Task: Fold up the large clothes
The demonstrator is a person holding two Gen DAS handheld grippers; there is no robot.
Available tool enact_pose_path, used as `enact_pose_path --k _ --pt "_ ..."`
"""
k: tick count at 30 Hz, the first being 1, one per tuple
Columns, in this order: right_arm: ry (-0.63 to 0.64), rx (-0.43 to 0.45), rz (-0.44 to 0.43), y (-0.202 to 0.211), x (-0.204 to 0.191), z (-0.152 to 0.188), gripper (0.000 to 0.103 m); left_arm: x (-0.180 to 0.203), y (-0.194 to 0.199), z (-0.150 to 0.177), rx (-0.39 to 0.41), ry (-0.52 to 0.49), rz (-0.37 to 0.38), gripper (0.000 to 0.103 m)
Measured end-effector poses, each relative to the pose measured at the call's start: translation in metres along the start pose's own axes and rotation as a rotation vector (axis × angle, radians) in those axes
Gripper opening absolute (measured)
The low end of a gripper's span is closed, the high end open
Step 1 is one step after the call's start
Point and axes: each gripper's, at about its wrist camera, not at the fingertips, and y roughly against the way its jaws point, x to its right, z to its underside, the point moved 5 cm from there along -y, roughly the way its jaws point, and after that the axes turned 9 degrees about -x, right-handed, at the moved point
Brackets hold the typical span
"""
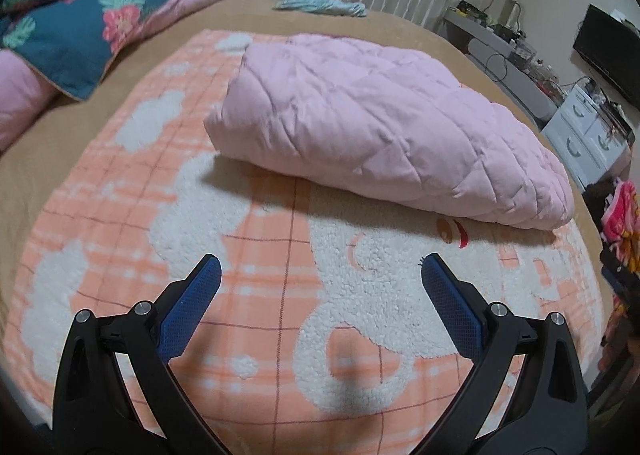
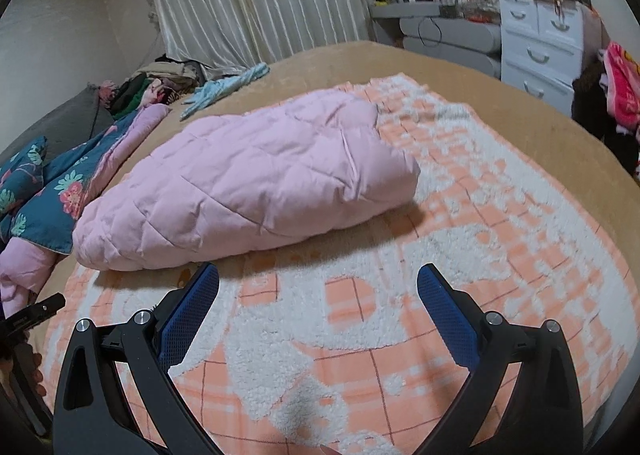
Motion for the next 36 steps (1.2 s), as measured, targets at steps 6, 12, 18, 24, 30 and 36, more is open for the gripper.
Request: enact_pose_path --k 6,12,18,24,30,36 --pt "-0.062 -0.055 0.000 -0.026 0.008 -0.008 0.099 -0.005 -0.017 -0.011 -0.023 0.073 0.061 0.094" --pt "-0.160 -0.097 -0.006 -0.054 0.019 -0.026 0.099 -0.007 -0.030 -0.035 -0.029 0.139 0.107 0.094" --pt "-0.228 -0.107 -0.022 -0.074 0.028 -0.046 0.099 -0.009 -0.042 -0.059 -0.024 0.173 0.102 0.094" --pt "-0.331 -0.113 -0.052 -0.089 0.043 -0.059 0.099 -0.026 -0.061 -0.078 -0.047 0.292 0.161 0.094" --pt "-0.351 -0.146 -0.069 -0.108 0.043 -0.063 0.099 -0.036 -0.077 -0.092 -0.061 0.370 0.204 0.094" --pt "-0.363 -0.161 -0.097 -0.129 0.039 -0.066 0.099 -0.038 -0.095 -0.101 -0.086 0.420 0.239 0.094"
